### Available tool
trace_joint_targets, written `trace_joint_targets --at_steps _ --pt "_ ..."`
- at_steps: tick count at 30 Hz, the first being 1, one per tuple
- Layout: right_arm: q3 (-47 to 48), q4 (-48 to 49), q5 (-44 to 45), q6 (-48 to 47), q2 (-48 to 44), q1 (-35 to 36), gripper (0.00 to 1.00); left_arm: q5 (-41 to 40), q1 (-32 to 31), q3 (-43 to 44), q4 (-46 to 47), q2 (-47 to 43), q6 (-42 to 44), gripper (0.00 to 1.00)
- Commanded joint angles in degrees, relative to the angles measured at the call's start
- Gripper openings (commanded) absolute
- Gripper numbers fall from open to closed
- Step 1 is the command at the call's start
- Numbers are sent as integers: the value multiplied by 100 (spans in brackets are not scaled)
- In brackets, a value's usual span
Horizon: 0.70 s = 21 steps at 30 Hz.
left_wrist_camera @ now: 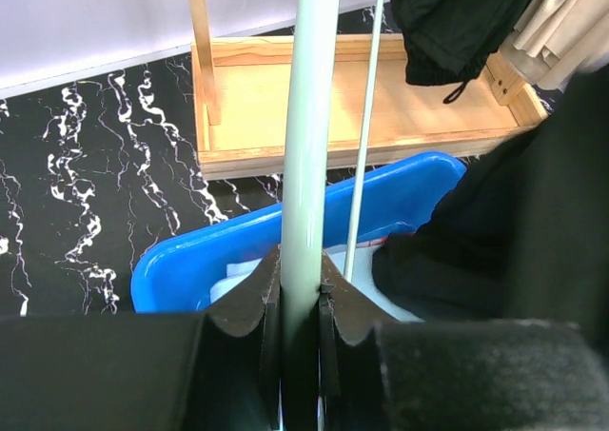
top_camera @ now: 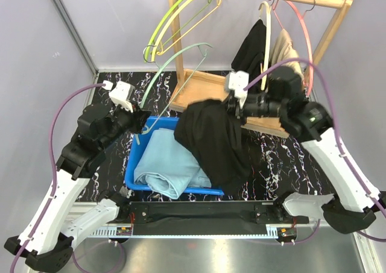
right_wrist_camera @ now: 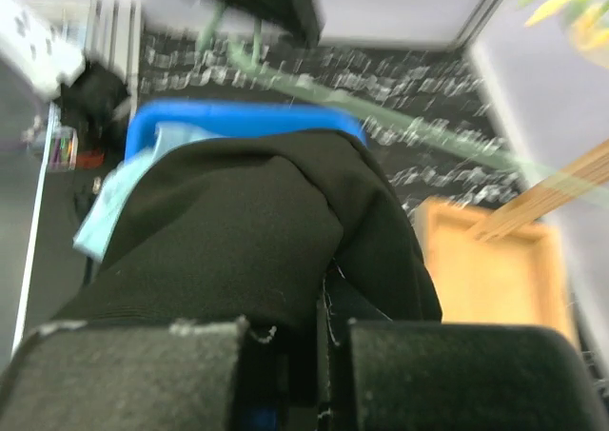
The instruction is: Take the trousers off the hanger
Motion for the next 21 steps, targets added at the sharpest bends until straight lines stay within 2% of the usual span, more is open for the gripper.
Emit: trace_joint_targets --at_steps 1,6,10,14,18,21 --pt "-1112 924 -113 -283 -251 49 0 251 2 342 300 -84 76 0" --pt "-2623 1662 581 -574 -173 321 0 374 2 421 212 -75 32 0" --pt "-3197 2391 1257 -635 169 654 0 365 2 421 229 -76 15 0" --pt "-3942 3514 2573 -1179 565 962 0 383 2 465 264 -23 -12 0" --pt "-4138 3931 3437 -1313 1363 963 0 427 2 500 265 39 -12 0" --pt "-4252 4002 3562 -1348 1506 928 0 470 2 526 256 83 -21 0"
